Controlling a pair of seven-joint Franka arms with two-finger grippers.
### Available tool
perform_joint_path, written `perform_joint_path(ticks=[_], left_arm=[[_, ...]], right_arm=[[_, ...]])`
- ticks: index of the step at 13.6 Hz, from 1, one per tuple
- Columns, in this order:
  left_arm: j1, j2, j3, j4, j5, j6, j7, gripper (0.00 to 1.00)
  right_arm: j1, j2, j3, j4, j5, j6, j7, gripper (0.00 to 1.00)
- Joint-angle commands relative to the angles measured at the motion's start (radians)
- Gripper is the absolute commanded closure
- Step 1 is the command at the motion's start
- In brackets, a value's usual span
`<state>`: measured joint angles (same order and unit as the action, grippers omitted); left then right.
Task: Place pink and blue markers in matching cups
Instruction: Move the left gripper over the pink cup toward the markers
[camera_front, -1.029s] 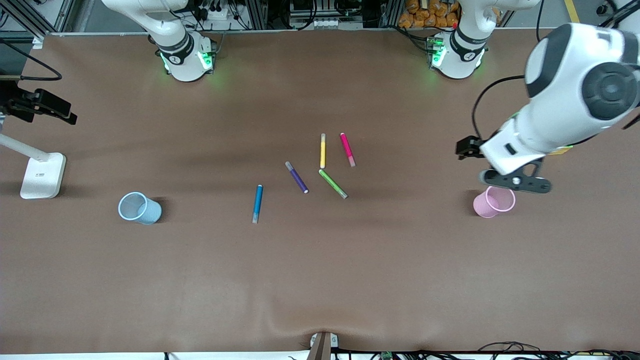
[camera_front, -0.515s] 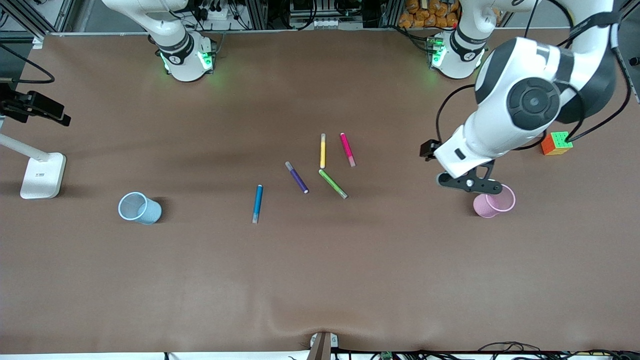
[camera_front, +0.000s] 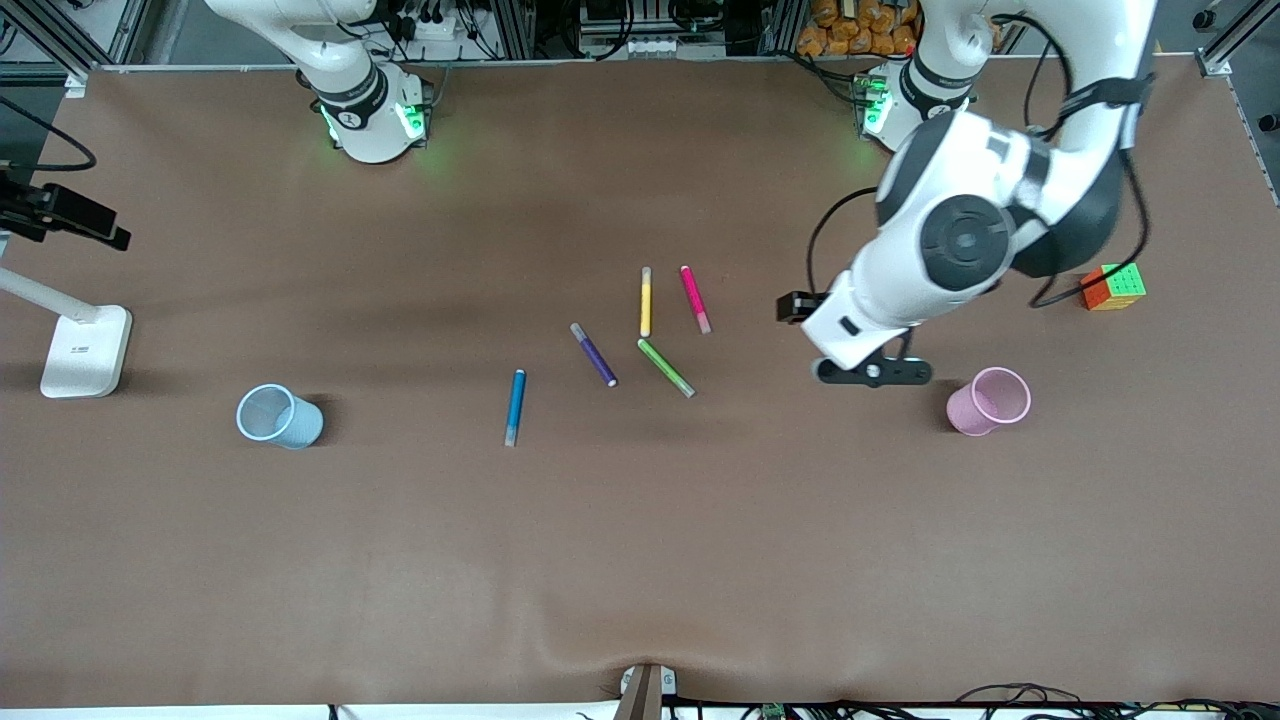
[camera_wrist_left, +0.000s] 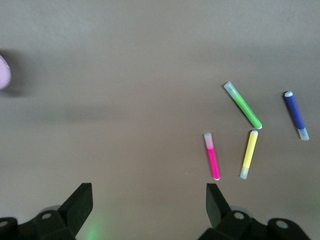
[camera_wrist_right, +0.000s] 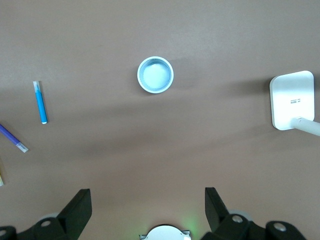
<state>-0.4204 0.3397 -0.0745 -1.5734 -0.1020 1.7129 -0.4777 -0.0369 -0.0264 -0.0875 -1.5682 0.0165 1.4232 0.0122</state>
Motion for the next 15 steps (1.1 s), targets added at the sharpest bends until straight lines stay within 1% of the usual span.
perform_joint_path(ticks=[1, 3, 6, 8, 9, 11, 13, 14, 15], left_arm=[[-0.041, 0.008, 0.007, -0.034, -0.012, 0.031, -0.106, 0.00], [-0.066, 0.027, 0.007, -0.055, -0.010, 0.057, -0.168, 0.00], [-0.113, 0.025, 0.006, -0.137, -0.010, 0.147, -0.252, 0.00], [-0.164, 0.024, 0.007, -0.212, -0.001, 0.242, -0.326, 0.00], [-0.184, 0.027, 0.007, -0.226, 0.002, 0.264, -0.350, 0.00], [-0.189, 0.042, 0.007, -0.262, 0.002, 0.306, -0.361, 0.00], [-0.182, 0.042, 0.006, -0.319, -0.004, 0.374, -0.366, 0.00], [-0.189, 0.047, 0.006, -0.339, -0.008, 0.408, -0.386, 0.03], [-0.193, 0.065, 0.006, -0.345, -0.008, 0.431, -0.419, 0.03]], right_arm=[[-0.011, -0.006, 0.014, -0.003, 0.002, 0.000, -0.012, 0.00], [-0.018, -0.006, 0.014, -0.007, 0.002, -0.006, -0.012, 0.00], [-0.015, -0.004, 0.014, -0.006, 0.002, 0.000, -0.012, 0.00], [-0.008, -0.006, 0.017, -0.001, 0.002, -0.003, -0.011, 0.00], [-0.003, -0.007, 0.017, 0.000, 0.000, -0.004, -0.009, 0.00], [-0.001, -0.007, 0.018, 0.002, 0.000, -0.001, -0.011, 0.00], [-0.001, -0.007, 0.018, 0.000, 0.000, -0.003, -0.011, 0.00], [-0.001, -0.007, 0.018, 0.000, 0.000, -0.003, -0.011, 0.00], [-0.001, -0.007, 0.018, 0.000, 0.000, -0.003, -0.009, 0.00]])
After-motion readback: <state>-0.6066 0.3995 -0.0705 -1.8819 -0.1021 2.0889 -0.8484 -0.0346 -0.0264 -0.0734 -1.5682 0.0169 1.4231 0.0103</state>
